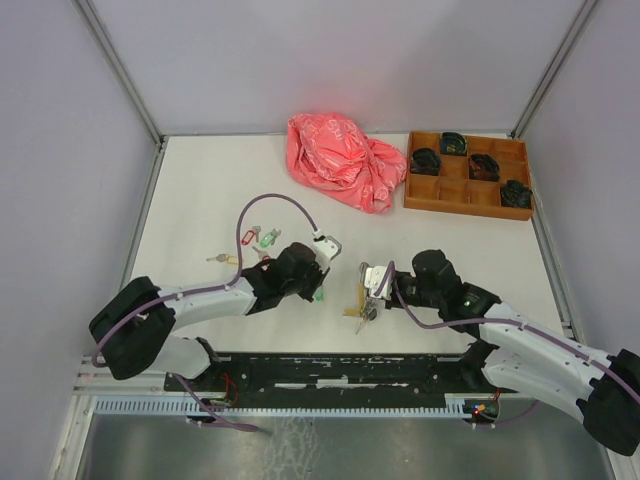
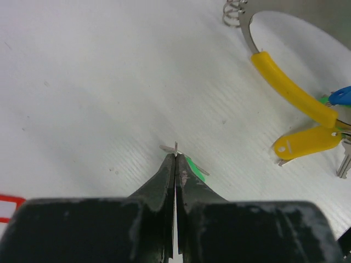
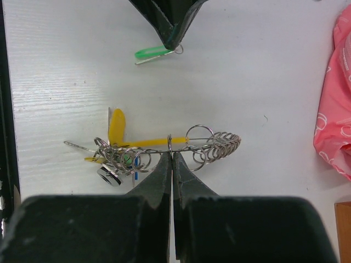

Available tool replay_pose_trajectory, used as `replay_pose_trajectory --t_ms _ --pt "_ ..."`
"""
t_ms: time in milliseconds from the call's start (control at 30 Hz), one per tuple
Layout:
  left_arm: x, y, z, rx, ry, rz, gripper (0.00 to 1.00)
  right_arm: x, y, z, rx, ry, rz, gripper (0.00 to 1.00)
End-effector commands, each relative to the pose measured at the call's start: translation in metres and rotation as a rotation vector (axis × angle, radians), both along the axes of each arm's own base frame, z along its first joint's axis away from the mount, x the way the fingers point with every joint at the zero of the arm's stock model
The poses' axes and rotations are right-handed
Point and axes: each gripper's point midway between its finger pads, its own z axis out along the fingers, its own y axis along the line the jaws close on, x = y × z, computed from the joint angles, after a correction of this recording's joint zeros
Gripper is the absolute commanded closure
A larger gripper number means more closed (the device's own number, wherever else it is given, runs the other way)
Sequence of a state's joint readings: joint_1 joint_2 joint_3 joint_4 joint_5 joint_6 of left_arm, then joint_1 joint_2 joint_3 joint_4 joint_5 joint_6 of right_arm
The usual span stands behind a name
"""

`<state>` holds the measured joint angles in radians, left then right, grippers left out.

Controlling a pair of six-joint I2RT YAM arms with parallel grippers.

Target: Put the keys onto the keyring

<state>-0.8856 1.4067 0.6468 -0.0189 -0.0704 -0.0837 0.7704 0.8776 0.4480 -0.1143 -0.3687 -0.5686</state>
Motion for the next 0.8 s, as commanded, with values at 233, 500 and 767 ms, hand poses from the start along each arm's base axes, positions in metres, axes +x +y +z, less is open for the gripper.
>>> replay_pose_trajectory --t_ms 233,500,767 --pt "0.017 -0.019 0.087 -0.314 -0.467 -0.148 0.97 0.009 0.018 0.049 0.134 -0.098 0.023 0.99" --pt "-0.007 -0.019 0.108 -0.379 -0.708 -0.357 0.97 0.020 0.022 0.051 0.246 -0.116 -0.057 0.99" --pt "-0.035 -0.033 0.104 -0.349 -0.791 -0.625 0.97 0.017 0.031 0.042 0.145 -0.163 0.074 0.99"
